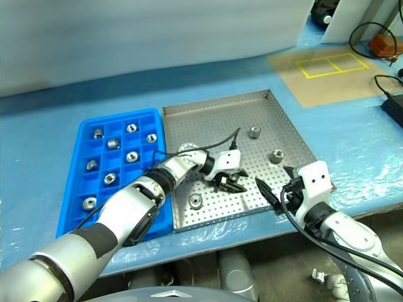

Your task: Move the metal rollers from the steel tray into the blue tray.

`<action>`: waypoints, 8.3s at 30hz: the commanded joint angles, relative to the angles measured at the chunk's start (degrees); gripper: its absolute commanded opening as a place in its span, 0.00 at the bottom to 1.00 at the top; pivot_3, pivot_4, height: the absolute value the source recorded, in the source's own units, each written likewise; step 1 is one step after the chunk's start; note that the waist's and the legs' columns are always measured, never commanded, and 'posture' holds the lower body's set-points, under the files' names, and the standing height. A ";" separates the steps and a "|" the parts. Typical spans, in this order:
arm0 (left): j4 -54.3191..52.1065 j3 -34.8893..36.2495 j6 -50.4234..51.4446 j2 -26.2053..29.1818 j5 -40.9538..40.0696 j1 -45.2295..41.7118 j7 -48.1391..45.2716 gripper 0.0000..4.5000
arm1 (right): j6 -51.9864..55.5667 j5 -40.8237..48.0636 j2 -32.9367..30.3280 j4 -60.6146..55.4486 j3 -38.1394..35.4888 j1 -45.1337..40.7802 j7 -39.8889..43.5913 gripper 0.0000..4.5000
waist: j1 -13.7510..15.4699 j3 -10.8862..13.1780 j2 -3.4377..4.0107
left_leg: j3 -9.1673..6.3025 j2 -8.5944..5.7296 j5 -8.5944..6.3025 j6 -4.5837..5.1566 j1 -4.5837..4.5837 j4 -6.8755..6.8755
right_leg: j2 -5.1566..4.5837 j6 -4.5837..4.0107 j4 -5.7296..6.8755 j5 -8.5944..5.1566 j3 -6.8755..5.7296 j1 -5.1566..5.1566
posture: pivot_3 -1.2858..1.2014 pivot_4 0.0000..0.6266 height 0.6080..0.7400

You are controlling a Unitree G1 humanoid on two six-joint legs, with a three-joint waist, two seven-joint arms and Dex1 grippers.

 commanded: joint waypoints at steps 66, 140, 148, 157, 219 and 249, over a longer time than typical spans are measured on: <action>-88.69 16.88 40.56 53.74 -30.51 52.58 -6.33 0.43 | -16.35 -8.59 4.11 46.06 34.69 -49.48 44.68 1.00 | 20.03 0.10 0.06 | -0.29 0.35 0.85 -1.45 0.23 -1.03 | 0.29 -0.41 1.24 -0.30 -0.11 -0.82 | 0.58 0.24 1.00; -83.29 4.57 41.16 44.79 -32.66 38.17 -10.43 0.78 | -13.76 -12.10 -9.17 32.79 32.72 -27.66 38.05 0.58 | 17.62 0.03 0.04 | -0.18 0.72 0.90 -1.51 0.48 -0.85 | 0.72 -0.53 1.29 -0.23 0.07 -0.65 | 0.49 0.24 1.00; -82.30 4.63 40.10 44.75 -32.10 38.05 -10.61 0.78 | -14.01 -12.01 -9.59 32.87 32.74 -27.27 39.34 0.54 | 17.63 0.03 0.04 | -0.18 0.72 0.89 -1.51 0.47 -0.84 | 0.72 -0.53 1.29 -0.23 0.07 -0.64 | 0.49 0.24 1.00; -81.50 4.59 39.08 44.37 -31.56 37.77 -10.50 0.78 | -16.53 -13.34 -9.59 33.66 33.37 -26.92 40.24 0.27 | 17.63 0.02 0.04 | -0.18 0.73 0.90 -1.51 0.50 -0.85 | 0.73 -0.53 1.30 -0.23 0.07 -0.63 | 0.49 0.24 1.00; -91.68 29.02 49.31 56.91 -38.26 50.67 3.94 0.78 | -32.07 -21.07 16.33 69.27 38.13 -56.20 46.30 0.44 | 22.69 0.02 -0.04 | -0.65 1.02 1.19 -2.02 0.21 -0.97 | 1.01 -0.90 1.47 -0.21 -0.25 -0.91 | 0.63 0.24 1.00; -54.43 4.58 28.85 31.82 -29.07 17.89 -12.70 0.78 | -14.99 -14.82 -4.06 35.09 3.65 -32.89 18.43 0.55 | 16.20 -0.01 -0.07 | -0.50 0.83 1.27 -2.12 0.24 -0.83 | 1.21 -0.81 1.39 -0.15 0.00 -0.82 | 0.37 0.24 1.00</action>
